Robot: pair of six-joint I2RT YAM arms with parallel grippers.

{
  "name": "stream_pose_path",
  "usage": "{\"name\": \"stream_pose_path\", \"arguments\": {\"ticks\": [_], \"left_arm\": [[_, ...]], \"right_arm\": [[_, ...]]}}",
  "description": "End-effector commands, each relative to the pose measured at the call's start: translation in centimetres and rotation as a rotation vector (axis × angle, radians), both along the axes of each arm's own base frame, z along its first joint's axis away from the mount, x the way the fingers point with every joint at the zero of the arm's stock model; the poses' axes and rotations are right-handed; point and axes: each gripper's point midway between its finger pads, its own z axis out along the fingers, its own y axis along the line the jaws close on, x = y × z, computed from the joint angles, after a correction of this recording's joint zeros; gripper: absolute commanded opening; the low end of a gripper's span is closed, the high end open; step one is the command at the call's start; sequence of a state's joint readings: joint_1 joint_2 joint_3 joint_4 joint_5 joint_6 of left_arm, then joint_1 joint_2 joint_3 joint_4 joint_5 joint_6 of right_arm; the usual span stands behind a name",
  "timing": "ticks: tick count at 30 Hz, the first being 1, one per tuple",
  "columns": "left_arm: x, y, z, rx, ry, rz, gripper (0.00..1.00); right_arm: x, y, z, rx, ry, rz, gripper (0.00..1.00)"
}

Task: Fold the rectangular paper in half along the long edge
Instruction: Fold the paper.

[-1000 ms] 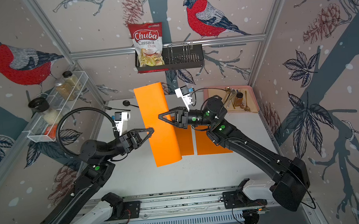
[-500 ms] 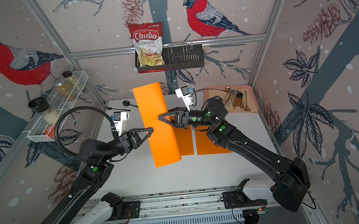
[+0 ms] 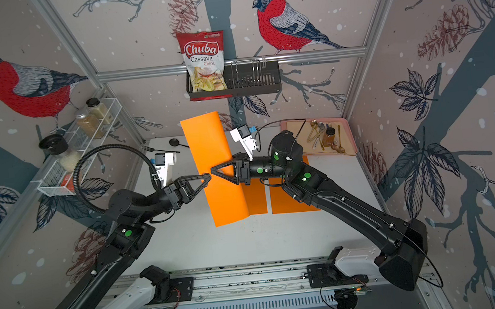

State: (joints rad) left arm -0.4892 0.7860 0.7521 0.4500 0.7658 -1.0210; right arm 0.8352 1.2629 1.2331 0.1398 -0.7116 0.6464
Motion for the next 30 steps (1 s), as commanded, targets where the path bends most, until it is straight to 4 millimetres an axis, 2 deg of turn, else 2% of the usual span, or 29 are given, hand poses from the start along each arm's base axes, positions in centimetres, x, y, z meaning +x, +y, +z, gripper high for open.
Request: {"name": "stream_pose_path", "arguments": {"ticks": [1,6,12,14,21,30], "left_arm": [[0.0,0.2,0.7,-0.001,-0.028,0.020,0.00],[0.0,0.5,1.1,0.000,-0.038,0.043,0.00],[0.2,0.6,0.8,0.009,-0.031,0.060,0.00],[0.2,0.6,0.8,0.011,-0.033,0.065,0.00],[0.4,0.7,0.7,0.021,-0.033,0.081,0.00],[0.3,0.9,1.1,0.017,-0.041,0.088,0.00]], "right_arm": [[0.6,-0.2,-0.7,-0.043,-0.030,-0.046,0.51],[0.9,-0.2,-1.1,-0.059,-0.029,-0.063,0.54],[0.8,-0.2,-0.9,-0.057,-0.032,-0.062,0.53],[0.3,-0.8,0.1,-0.036,-0.049,-0.062,0.52],[0.0,-1.1,0.6,-0.022,-0.056,-0.059,0.51],[-0.1,-1.0,0.5,-0.024,-0.051,-0.051,0.36]]}}
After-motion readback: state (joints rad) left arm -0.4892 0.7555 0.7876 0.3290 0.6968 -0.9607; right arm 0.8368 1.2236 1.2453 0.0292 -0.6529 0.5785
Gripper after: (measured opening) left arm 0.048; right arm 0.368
